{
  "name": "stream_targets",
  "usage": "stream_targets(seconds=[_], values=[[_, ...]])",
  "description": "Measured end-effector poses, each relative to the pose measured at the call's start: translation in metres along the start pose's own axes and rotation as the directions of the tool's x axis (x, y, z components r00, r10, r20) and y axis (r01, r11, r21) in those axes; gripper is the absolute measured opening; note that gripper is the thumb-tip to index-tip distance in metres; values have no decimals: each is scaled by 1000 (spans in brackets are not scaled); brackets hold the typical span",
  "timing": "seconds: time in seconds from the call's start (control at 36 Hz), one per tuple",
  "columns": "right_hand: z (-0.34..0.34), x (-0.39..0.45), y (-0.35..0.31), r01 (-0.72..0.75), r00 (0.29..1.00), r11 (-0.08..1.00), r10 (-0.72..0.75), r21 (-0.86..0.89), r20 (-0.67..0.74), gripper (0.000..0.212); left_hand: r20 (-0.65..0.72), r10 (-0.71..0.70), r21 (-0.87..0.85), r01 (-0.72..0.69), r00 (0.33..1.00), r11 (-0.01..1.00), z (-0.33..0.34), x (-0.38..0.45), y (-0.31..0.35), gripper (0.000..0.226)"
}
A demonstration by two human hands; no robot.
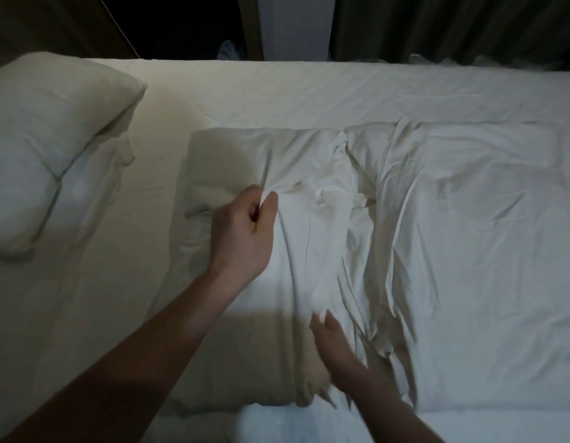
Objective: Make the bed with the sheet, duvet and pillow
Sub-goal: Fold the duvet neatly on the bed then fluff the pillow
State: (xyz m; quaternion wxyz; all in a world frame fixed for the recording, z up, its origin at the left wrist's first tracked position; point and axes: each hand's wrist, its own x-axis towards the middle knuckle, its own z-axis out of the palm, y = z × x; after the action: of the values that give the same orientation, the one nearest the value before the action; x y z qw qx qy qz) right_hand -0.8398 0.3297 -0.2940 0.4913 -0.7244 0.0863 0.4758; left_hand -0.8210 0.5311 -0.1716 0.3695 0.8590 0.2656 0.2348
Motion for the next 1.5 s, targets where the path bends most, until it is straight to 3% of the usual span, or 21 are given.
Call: stream_targets(seconds=[0.08, 0.17, 0.25, 0.31, 0.5, 0.58, 0.64, 0.69, 0.72, 0.78, 0.83, 0.89, 0.94, 1.08, 1.17, 1.22, 1.31, 1.36, 1.42, 1.5], values=[[20, 16, 12, 36, 999, 999, -37, 17, 21, 33, 86, 53, 115, -63, 995, 991, 14, -7, 6, 45], [2, 19, 19, 97, 995, 992, -96, -85, 13, 30, 332, -12, 317, -99, 943, 943, 43, -21, -22, 42], [-27, 15, 19, 65, 998, 972, -58, -226, 36, 18, 445, -80, 402, -120, 892, 908, 57, -30, -65, 36], [-42, 11, 11, 64, 998, 959, -61, -276, 21, 31, 461, -91, 414, -123, 883, 902, 56, -28, -79, 38], [-73, -3, -79, 372, 893, 851, -437, -372, -107, 36, 440, -140, 492, -108, 887, 864, 42, -10, -68, 38], [-87, 17, -106, 357, 897, 863, -423, -358, -125, 43, 342, -165, 545, -52, 925, 837, 37, 1, -55, 47], [-94, 33, -112, 325, 917, 821, -395, -469, -56, 50, 309, -241, 589, 14, 920, 808, 37, 4, -51, 65], [-100, 50, -110, 356, 908, 691, -415, -629, 59, 56, 330, -286, 638, 11, 899, 770, 43, 2, -53, 75], [-103, 61, -103, 392, 883, 573, -455, -719, 119, 57, 347, -289, 655, -10, 892, 755, 49, 0, -56, 72], [-109, 80, -86, 428, 788, 194, -558, -883, 260, 50, 384, -248, 690, -98, 889, 718, 63, -2, -63, 54], [-119, 95, -68, 399, 729, -34, -595, -917, 339, 32, 392, -183, 684, -153, 902, 713, 73, -1, -67, 36], [-132, 99, -57, 422, 739, 89, -610, -902, 285, 42, 369, -135, 646, -150, 920, 749, 76, 1, -67, 29], [-158, 102, -51, 368, 754, 250, -644, -896, 130, 48, 352, -101, 625, -154, 930, 765, 74, 1, -67, 28], [-230, 110, -50, 305, 794, 459, -606, -834, -42, 53, 289, -195, 578, -8, 937, 816, 75, -15, -60, 30], [-253, 108, -61, 302, 720, 499, -678, -812, -148, 62, 247, -232, 594, 42, 941, 803, 81, -19, -51, 25], [-258, 105, -63, 320, 711, 451, -696, -834, -103, 65, 204, -271, 604, 97, 941, 791, 85, -18, -44, 23], [-245, 98, -51, 410, 797, 218, -558, -886, 231, 68, 173, -317, 619, 147, 933, 771, 95, -20, -30, 24], [-227, 86, -54, 514, 789, 139, -463, -846, 404, 68, 153, -355, 601, 198, 922, 774, 102, -22, -15, 22], [-214, 68, -71, 610, 742, 230, -503, -759, 444, 59, 118, -363, 528, 252, 924, 811, 110, -26, 7, 21], [-215, 37, -108, 661, 719, 458, -612, -594, 329, 40, 149, -397, 313, 338, 906, 888, 128, -43, 45, 23]])
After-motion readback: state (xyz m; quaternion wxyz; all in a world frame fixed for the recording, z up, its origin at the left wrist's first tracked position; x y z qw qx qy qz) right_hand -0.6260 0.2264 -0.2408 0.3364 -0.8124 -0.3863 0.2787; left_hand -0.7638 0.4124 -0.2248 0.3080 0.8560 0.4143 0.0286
